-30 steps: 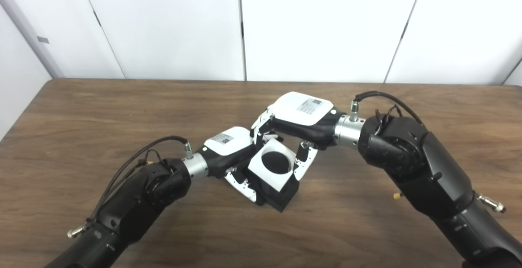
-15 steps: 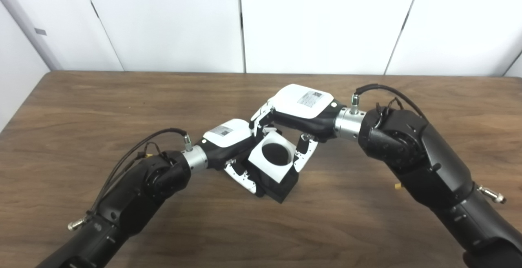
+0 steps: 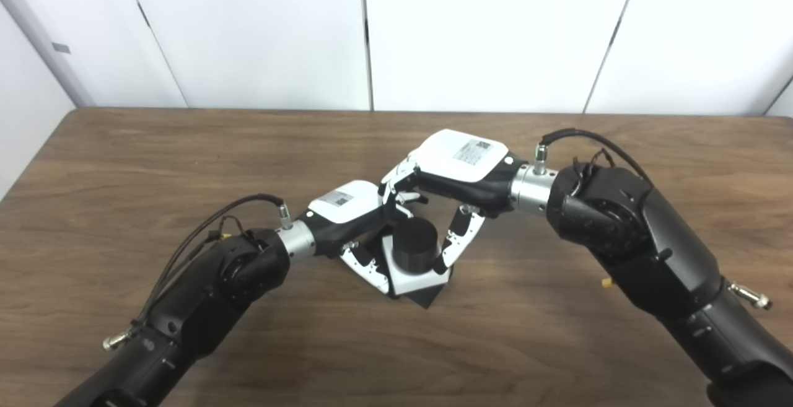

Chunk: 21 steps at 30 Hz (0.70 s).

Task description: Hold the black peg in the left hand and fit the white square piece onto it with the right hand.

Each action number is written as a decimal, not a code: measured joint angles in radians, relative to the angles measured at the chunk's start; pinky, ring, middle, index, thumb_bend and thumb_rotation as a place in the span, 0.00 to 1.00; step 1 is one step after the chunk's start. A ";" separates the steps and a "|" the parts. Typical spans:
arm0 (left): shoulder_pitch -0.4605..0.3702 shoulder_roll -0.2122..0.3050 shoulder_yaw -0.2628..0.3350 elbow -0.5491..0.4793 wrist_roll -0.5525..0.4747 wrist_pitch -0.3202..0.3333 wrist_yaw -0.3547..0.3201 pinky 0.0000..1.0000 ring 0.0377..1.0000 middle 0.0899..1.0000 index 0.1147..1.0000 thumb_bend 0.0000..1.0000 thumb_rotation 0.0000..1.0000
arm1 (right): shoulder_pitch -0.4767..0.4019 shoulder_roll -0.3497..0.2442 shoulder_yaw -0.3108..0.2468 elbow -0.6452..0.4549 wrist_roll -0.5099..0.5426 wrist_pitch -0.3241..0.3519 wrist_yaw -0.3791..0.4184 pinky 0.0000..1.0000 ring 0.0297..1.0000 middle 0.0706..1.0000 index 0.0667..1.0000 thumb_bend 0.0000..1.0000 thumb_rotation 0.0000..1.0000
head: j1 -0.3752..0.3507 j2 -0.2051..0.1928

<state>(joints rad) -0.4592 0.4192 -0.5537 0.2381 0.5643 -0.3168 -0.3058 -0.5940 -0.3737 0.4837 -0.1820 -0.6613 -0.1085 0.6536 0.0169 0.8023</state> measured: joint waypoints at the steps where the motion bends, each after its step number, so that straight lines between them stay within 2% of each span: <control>1: 0.000 0.000 0.000 0.000 0.000 0.000 0.000 0.89 0.97 0.95 0.42 0.52 0.07 | 0.000 0.000 0.000 0.000 0.000 0.000 0.000 0.85 0.81 0.78 0.64 0.87 0.28 | 0.000 0.000; 11: 0.000 0.000 0.000 0.000 0.000 0.000 0.000 0.89 0.97 0.95 0.42 0.52 0.07 | 0.001 -0.001 0.000 -0.001 0.000 0.001 0.000 0.85 0.81 0.78 0.63 0.87 0.29 | -0.002 0.000; 17: 0.000 -0.001 0.000 0.000 0.000 0.000 -0.001 0.89 0.98 0.95 0.42 0.52 0.07 | 0.001 -0.005 -0.008 -0.012 0.005 0.023 0.007 0.84 0.82 0.78 0.63 0.84 0.24 | -0.003 -0.005; 21: -0.002 -0.004 0.000 0.000 0.000 -0.003 -0.001 0.89 0.98 0.95 0.42 0.52 0.07 | 0.011 -0.013 -0.040 -0.013 0.016 0.043 0.022 0.76 0.77 0.75 0.60 0.81 0.18 | -0.006 -0.006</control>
<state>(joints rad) -0.4612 0.4152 -0.5542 0.2383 0.5647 -0.3194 -0.3065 -0.5833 -0.3870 0.4441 -0.1953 -0.6451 -0.0657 0.6759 0.0107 0.7961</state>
